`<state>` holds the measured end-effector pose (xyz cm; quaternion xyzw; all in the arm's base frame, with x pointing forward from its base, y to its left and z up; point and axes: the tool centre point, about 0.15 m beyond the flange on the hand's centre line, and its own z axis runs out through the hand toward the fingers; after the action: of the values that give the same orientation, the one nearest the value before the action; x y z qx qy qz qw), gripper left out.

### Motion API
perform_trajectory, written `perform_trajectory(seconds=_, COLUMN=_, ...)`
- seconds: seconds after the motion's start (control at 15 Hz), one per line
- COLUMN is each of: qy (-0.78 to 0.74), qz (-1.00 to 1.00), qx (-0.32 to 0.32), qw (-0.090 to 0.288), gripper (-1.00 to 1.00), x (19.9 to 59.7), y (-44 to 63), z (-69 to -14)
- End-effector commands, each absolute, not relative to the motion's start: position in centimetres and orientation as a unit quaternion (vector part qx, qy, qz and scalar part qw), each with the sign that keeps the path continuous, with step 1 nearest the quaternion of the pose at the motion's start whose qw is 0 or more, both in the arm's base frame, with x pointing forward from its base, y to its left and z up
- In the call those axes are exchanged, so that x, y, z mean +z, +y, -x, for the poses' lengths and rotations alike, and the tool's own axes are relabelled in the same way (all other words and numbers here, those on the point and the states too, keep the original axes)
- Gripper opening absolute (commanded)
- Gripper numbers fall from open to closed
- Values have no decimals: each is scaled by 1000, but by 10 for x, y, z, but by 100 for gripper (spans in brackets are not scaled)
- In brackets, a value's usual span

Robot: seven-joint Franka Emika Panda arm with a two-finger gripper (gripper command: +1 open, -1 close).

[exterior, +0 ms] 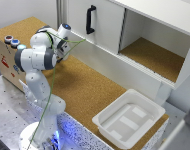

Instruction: Pull the drawer

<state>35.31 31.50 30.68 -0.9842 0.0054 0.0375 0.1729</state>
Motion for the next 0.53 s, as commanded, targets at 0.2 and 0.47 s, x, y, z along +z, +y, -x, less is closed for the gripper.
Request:
perform_trajectory(seconds=0.2, qy=44, qz=976, qx=16, qw=212, gripper=-100, x=253, y=241, z=-327)
perform_trajectory(seconds=0.47, qy=68, qz=977, qx=14, qw=203, gripper=-100, x=253, y=206, z=-329)
